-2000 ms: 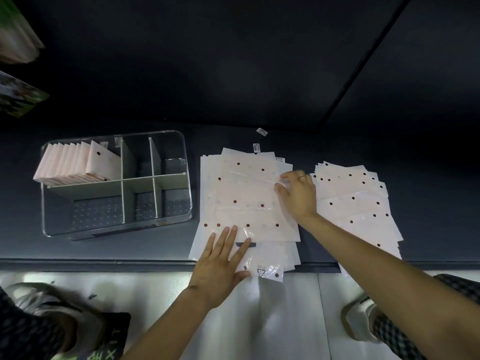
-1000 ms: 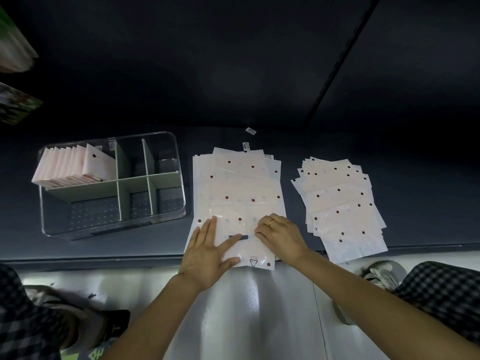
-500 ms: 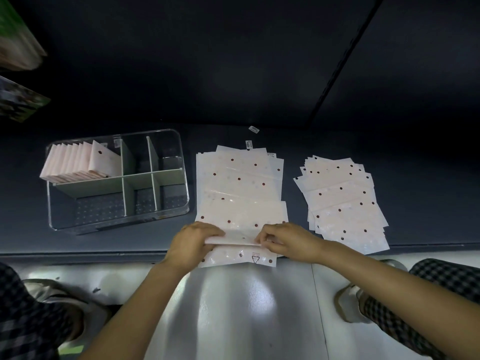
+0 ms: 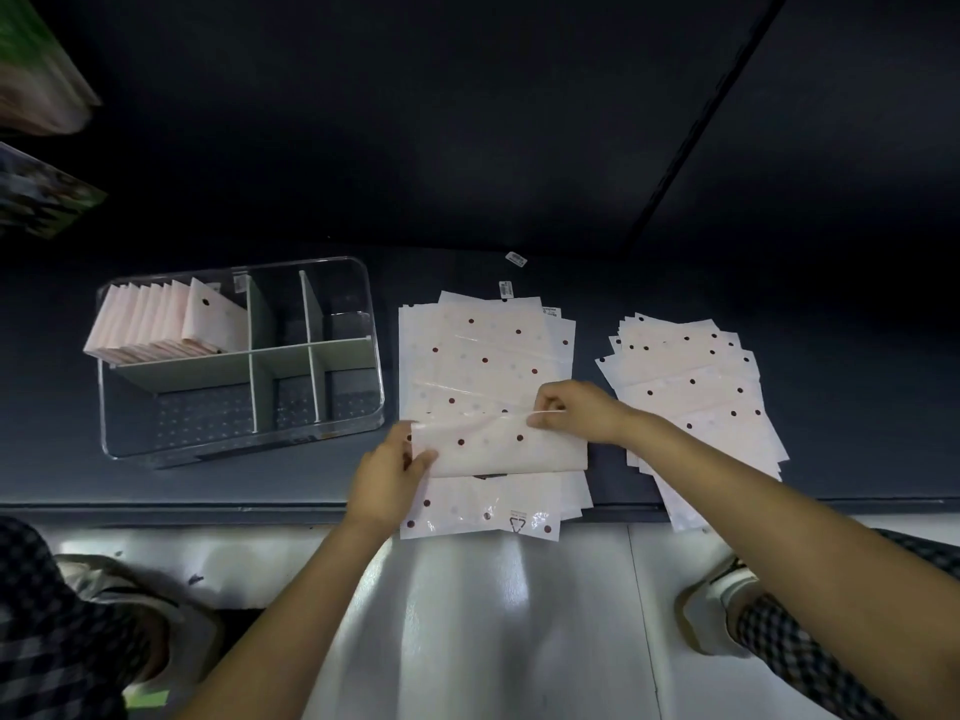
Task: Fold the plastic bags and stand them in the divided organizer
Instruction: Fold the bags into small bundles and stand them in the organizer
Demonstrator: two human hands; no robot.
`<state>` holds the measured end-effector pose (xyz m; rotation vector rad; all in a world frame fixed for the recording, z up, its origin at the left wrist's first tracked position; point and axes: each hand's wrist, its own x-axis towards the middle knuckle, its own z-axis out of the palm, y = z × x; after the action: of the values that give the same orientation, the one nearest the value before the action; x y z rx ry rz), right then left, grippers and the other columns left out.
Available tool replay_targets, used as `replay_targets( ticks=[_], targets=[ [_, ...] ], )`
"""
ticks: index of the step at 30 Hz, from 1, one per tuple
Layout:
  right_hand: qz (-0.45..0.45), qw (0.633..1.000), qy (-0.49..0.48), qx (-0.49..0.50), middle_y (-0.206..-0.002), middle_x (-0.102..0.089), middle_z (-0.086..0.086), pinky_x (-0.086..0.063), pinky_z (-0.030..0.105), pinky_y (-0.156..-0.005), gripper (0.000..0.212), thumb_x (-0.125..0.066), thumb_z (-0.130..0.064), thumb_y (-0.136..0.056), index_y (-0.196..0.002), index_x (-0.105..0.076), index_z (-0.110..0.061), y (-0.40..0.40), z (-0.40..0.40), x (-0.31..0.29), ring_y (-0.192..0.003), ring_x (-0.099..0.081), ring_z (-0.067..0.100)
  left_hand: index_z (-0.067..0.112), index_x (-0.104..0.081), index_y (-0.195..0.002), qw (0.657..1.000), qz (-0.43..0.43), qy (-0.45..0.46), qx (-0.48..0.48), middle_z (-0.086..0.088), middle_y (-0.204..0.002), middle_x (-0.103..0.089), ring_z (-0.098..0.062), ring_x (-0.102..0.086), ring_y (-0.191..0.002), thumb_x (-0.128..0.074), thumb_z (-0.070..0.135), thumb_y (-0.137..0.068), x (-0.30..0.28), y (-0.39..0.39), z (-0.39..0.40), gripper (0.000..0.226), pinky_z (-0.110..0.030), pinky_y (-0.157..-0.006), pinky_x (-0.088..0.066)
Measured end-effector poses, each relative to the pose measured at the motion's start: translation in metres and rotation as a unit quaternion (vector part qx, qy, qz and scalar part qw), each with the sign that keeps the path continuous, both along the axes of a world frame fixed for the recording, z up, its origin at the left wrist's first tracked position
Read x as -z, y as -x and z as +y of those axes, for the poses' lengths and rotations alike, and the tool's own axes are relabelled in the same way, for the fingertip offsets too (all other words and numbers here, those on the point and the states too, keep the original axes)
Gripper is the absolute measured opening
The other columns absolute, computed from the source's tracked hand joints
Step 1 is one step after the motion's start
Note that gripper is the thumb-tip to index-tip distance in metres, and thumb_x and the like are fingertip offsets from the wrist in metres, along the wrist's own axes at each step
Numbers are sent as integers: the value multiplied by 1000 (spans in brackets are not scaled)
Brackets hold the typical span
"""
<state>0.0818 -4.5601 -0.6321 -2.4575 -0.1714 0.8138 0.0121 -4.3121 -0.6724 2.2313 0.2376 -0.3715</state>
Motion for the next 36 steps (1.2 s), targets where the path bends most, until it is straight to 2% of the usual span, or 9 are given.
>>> replay_targets(
  ticks=[3, 6, 9, 12, 16, 18, 21, 28, 36],
  targets=[
    [23, 999, 40, -8, -72, -47, -9, -35, 19, -55, 20, -61, -35, -90, -80, -56, -18, -10, 2, 9, -69, -44, 10, 12, -43, -136, 984, -126, -126, -11, -7, -117, -55, -27, -53, -105, -64, 25, -89, -9, 13, -17, 53, -38, -82, -46],
    [25, 998, 60, -13, -73, -45, -10, -34, 21, -56, 25, -60, -35, -90, -70, -50, -25, -15, 6, 16, -72, -44, 12, 8, -49, -133, 945, -244, -180, 121, -14, -132, -51, -34, -49, -121, -66, 23, -86, -5, 22, -33, 52, -43, -100, -40],
    [19, 997, 67, -14, -72, -46, -12, -34, 22, -59, 26, -61, -34, -90, -68, -48, -27, -16, 6, 21, -76, -45, 13, 15, -8, -151, 911, -162, -250, 285, -6, -158, 6, -25, 6, -146, -29, 46, -100, 11, 24, -40, 63, -39, -119, 6],
    [14, 997, 70, -10, -76, -49, -11, -37, 25, -65, 21, -60, -34, -90, -75, -52, -22, -15, 5, 25, -80, -48, 14, 17, 25, -142, 887, -129, -312, 316, -6, -148, 33, -23, 32, -137, -8, 59, -94, 28, 19, -33, 72, -39, -114, 19],
    [-9, 992, 127, -13, -93, -56, -1, -39, 29, -73, 20, -55, -37, -92, -87, -53, -17, -8, 11, 21, -94, -51, 20, 17, 32, -138, 876, -105, -336, 329, -11, -148, 35, -26, 34, -135, 5, 67, -84, 37, 13, -25, 78, -42, -115, 17],
    [-128, 967, 217, -36, -111, -56, 4, -38, 33, -87, 24, -52, -37, -93, -104, -56, -17, 3, 21, 20, -110, -47, 24, 17, 34, -137, 875, -101, -342, 327, -12, -147, 36, -27, 36, -134, 10, 68, -81, 38, 15, -26, 80, -43, -115, 17],
    [-252, 958, 129, -34, -141, -44, 10, -22, 33, -111, 43, -45, -31, -97, -135, -45, -11, 37, 48, 27, -134, -34, 25, 17, 33, -138, 879, -102, -342, 317, -14, -146, 37, -28, 38, -132, 12, 67, -80, 39, 16, -30, 80, -44, -115, 18],
    [-177, 976, 107, -73, -151, 24, -10, 22, 23, -112, 67, -18, -52, -98, -147, 13, -20, 82, 63, 71, -140, 25, 5, 18, 39, -133, 880, -97, -334, 323, -12, -145, 41, -28, 38, -133, 12, 64, -79, 40, 14, -29, 76, -43, -113, 22],
    [-156, 967, 202, 3, -158, 11, 0, 14, 30, -116, 71, -15, -54, -97, -149, 7, -12, 82, -2, 63, -143, 17, 10, 19, 38, -135, 881, -98, -330, 325, -14, -146, 39, -30, 38, -133, 12, 68, -79, 37, 15, -27, 79, -43, -116, 16]
  ],
)
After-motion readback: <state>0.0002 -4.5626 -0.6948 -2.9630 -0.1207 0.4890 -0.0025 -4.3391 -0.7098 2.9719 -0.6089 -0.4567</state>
